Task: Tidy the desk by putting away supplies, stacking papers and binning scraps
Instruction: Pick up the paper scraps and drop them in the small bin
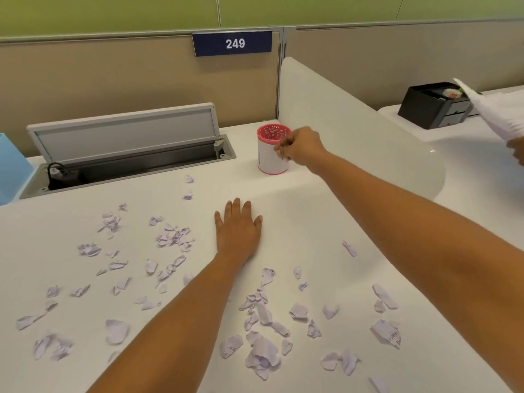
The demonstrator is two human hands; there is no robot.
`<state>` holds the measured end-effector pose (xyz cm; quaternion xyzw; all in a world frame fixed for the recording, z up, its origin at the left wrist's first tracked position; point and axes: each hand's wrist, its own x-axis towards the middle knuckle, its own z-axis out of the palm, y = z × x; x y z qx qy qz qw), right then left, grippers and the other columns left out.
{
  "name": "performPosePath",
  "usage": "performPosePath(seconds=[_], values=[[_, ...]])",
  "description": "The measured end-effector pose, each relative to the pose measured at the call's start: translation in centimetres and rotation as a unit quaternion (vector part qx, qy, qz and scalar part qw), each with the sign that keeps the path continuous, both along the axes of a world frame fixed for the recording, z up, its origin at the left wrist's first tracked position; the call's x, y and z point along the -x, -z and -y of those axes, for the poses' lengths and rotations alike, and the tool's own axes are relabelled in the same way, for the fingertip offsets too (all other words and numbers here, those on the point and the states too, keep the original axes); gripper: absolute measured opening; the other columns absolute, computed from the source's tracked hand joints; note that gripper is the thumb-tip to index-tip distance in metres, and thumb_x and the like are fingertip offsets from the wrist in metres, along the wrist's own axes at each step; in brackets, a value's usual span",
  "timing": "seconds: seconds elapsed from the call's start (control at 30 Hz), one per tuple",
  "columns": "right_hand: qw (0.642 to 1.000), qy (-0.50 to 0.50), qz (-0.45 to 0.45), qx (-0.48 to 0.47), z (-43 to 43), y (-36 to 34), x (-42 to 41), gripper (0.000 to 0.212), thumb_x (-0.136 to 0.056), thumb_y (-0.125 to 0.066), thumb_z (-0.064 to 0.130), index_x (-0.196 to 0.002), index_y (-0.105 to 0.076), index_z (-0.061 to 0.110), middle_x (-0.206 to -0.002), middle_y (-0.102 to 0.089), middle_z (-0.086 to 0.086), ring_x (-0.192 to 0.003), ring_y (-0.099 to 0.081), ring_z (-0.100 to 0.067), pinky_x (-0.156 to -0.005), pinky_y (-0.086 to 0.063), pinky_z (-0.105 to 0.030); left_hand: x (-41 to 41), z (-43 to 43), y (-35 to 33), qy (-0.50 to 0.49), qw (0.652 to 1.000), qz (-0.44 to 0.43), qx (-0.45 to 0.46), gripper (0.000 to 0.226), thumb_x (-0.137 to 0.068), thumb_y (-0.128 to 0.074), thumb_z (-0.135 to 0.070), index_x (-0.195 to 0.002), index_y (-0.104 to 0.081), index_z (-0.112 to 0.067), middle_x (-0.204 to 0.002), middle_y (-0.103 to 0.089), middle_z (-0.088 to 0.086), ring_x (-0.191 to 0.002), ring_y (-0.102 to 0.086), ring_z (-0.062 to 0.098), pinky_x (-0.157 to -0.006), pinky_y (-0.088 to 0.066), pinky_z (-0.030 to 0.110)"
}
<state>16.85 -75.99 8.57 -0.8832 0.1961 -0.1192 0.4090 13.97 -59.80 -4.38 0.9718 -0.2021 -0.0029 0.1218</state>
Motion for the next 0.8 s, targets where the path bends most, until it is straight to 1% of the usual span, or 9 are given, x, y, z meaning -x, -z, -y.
performPosePath(seconds=[0.03, 0.13, 0.2, 0.27, 0.33, 0.43, 0.53, 0.7, 0.8], values=[[1.0, 0.009, 0.007, 0.014, 0.2, -0.4, -1.3, 0.018, -0.08, -0.067, 0.001, -0.097, -0.07, -0.001, -0.104, -0.068, -0.013, -0.089, -0.058, -0.018, -0.091, -0.051, -0.029, 0.0, -0.1, 0.1, -0.002, 1.0, 0.005, -0.003, 0.052, -0.1, -0.023, -0.04, -0.147, -0.019, -0.017, -0.156, -0.013, 0.007, -0.145, -0.007, 0.023, -0.116, -0.005, 0.046], [0.999, 0.037, 0.02, 0.032, 0.9, -1.2, -4.6, 0.019, -0.081, -0.067, 0.003, -0.1, -0.07, 0.001, -0.105, -0.068, -0.012, -0.086, -0.058, -0.016, -0.087, -0.052, -0.028, 0.1, -0.1, 0.3, -0.006, 1.0, 0.013, -0.008, 0.053, -0.1, -0.021, -0.04, -0.147, -0.017, -0.018, -0.156, -0.012, 0.005, -0.145, -0.006, 0.021, -0.117, -0.004, 0.045], [0.998, 0.045, 0.026, 0.037, 1.0, -1.3, -6.2, 0.019, -0.084, -0.064, 0.004, -0.103, -0.069, 0.003, -0.11, -0.066, -0.012, -0.097, -0.061, -0.022, -0.091, -0.051, -0.032, 0.1, -0.1, 0.4, -0.008, 1.0, 0.013, -0.006, 0.053, -0.1, -0.02, -0.041, -0.147, -0.016, -0.018, -0.157, -0.011, 0.004, -0.145, -0.006, 0.02, -0.117, -0.003, 0.044], [0.998, 0.034, 0.017, 0.048, 1.0, -1.2, -7.3, 0.023, -0.088, -0.06, 0.005, -0.11, -0.066, 0.005, -0.117, -0.063, -0.013, -0.109, -0.059, -0.026, -0.095, -0.049, -0.034, 0.1, -0.1, 0.4, -0.009, 1.0, 0.012, -0.003, 0.053, -0.1, -0.02, -0.041, -0.147, -0.016, -0.019, -0.157, -0.011, 0.004, -0.145, -0.005, 0.02, -0.117, -0.002, 0.044], [0.998, 0.017, 0.01, 0.057, 1.3, -1.1, -7.8, 0.027, -0.09, -0.057, 0.007, -0.116, -0.064, 0.006, -0.121, -0.061, -0.012, -0.113, -0.057, -0.027, -0.099, -0.046, -0.032, 0.1, -0.1, 0.4, -0.01, 1.0, 0.011, -0.003, 0.053, -0.099, -0.02, -0.041, -0.147, -0.016, -0.019, -0.157, -0.011, 0.003, -0.145, -0.005, 0.02, -0.117, -0.002, 0.044], [0.997, 0.027, 0.046, 0.049, 1.9, -1.0, -7.7, 0.026, -0.092, -0.054, 0.007, -0.116, -0.064, 0.005, -0.123, -0.061, -0.013, -0.113, -0.057, -0.026, -0.099, -0.045, -0.03, 0.1, -0.1, 0.4, -0.011, 1.0, 0.01, -0.005, 0.053, -0.099, -0.02, -0.041, -0.147, -0.016, -0.019, -0.156, -0.011, 0.004, -0.145, -0.004, 0.02, -0.116, -0.002, 0.044], [0.996, 0.047, 0.064, 0.042, 2.3, -0.6, -6.3, 0.024, -0.092, -0.054, 0.006, -0.111, -0.066, 0.003, -0.117, -0.063, -0.013, -0.108, -0.059, -0.025, -0.094, -0.048, -0.028, 0.3, 0.0, 0.4, -0.01, 1.0, 0.014, -0.004, 0.053, -0.099, -0.021, -0.041, -0.147, -0.017, -0.019, -0.156, -0.012, 0.004, -0.144, -0.006, 0.02, -0.116, -0.003, 0.044], [0.995, 0.015, 0.037, 0.087, 1.7, 2.0, -0.7, 0.023, -0.091, -0.055, 0.008, -0.109, -0.068, 0.001, -0.113, -0.066, -0.015, -0.102, -0.062, -0.026, -0.086, -0.045, -0.023, 0.4, 0.0, 0.2, -0.016, 1.0, 0.008, -0.008, 0.053, -0.099, -0.022, -0.041, -0.147, -0.018, -0.018, -0.156, -0.013, 0.004, -0.145, -0.008, 0.02, -0.117, -0.004, 0.044], [0.995, -0.014, -0.033, 0.096, 1.3, 4.4, 3.9, 0.023, -0.092, -0.054, 0.012, -0.108, -0.068, 0.004, -0.113, -0.067, -0.012, -0.101, -0.062, -0.025, -0.085, -0.046, -0.025, 0.8, 0.2, -0.1, -0.021, 1.0, -0.009, -0.014, 0.054, -0.1, -0.022, -0.04, -0.148, -0.017, -0.016, -0.157, -0.011, 0.005, -0.145, -0.006, 0.022, -0.117, -0.004, 0.046]])
